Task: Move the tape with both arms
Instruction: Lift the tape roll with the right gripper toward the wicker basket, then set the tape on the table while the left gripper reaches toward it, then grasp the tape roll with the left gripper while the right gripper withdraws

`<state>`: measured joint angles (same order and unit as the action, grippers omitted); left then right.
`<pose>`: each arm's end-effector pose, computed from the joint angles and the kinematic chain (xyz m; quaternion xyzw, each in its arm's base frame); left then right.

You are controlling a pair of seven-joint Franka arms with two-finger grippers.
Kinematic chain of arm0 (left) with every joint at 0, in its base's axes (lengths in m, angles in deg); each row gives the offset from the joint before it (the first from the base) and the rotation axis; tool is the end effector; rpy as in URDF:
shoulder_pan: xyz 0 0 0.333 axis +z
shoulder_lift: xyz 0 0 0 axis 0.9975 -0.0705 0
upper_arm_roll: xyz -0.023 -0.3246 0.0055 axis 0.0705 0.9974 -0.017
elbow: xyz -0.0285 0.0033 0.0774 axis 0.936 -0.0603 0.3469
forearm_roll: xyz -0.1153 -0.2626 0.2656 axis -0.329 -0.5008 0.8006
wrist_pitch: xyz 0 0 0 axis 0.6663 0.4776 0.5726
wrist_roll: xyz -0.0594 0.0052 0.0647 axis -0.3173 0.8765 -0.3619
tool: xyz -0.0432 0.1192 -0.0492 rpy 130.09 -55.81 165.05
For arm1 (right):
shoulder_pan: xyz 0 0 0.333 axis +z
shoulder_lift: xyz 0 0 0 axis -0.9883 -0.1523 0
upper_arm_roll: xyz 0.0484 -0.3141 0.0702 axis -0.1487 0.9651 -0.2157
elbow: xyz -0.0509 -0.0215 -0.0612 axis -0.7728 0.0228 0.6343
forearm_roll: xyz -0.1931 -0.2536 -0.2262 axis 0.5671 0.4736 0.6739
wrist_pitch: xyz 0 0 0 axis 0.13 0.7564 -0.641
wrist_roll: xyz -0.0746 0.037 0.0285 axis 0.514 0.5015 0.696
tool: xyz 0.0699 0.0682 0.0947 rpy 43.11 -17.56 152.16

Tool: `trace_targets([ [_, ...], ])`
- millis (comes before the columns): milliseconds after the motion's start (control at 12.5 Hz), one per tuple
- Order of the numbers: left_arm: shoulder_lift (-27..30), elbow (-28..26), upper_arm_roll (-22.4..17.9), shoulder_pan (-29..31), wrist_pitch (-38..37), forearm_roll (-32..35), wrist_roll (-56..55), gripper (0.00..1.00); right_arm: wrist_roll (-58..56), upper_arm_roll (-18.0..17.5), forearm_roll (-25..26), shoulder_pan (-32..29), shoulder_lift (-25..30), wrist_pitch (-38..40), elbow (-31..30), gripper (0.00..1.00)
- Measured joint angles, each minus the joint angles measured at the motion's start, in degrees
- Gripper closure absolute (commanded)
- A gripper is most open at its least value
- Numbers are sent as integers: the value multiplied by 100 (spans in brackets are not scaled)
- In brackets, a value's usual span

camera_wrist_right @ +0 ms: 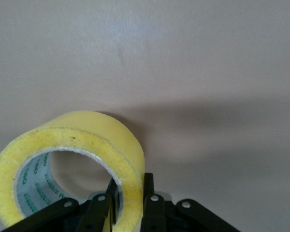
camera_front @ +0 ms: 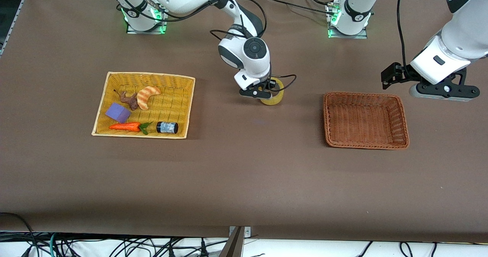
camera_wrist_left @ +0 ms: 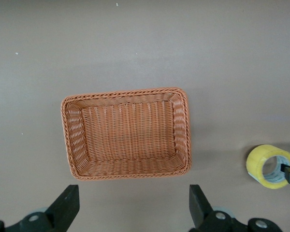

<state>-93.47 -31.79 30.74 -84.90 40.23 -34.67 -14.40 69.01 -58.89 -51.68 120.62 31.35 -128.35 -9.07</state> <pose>0.5706 -0.0838 0.5696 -0.9985 0.0482 0.0164 0.0195 0.4205 0.5886 0.1891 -0.9952 0.0783 0.0390 0.0436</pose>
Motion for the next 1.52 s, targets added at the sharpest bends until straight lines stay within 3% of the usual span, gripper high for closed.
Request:
trace_targets([
  [80,0,0,0,0,0,0,0,0,24,0,20,30,-93,-84,3,79],
  [160,-1,0,0,0,0,0,0,0,42,0,33,42,-113,-119,27,59],
  [321,-1,0,0,-1,0,0,0,0,50,30,32,18,-119,-172,79,0],
  [642,-1,1,4,-15,0,0,0,0,-222,38,-131,-478,399,582,379,0],
  [883,-6,2,26,-69,0,-1,0,0,-1739,40,-519,-1224,1492,1944,339,0],
  [1204,-241,-16,306,-584,-22,-64,0,0,-4194,76,-660,-2530,3117,2898,-652,0],
  [1284,-403,-38,338,-805,-37,-204,-3,0,-4744,205,-704,-2741,3451,3038,-898,0],
  [1525,-1242,-117,392,-1474,17,-549,50,0,-5958,1037,-755,-2882,4104,3421,-1328,0],
])
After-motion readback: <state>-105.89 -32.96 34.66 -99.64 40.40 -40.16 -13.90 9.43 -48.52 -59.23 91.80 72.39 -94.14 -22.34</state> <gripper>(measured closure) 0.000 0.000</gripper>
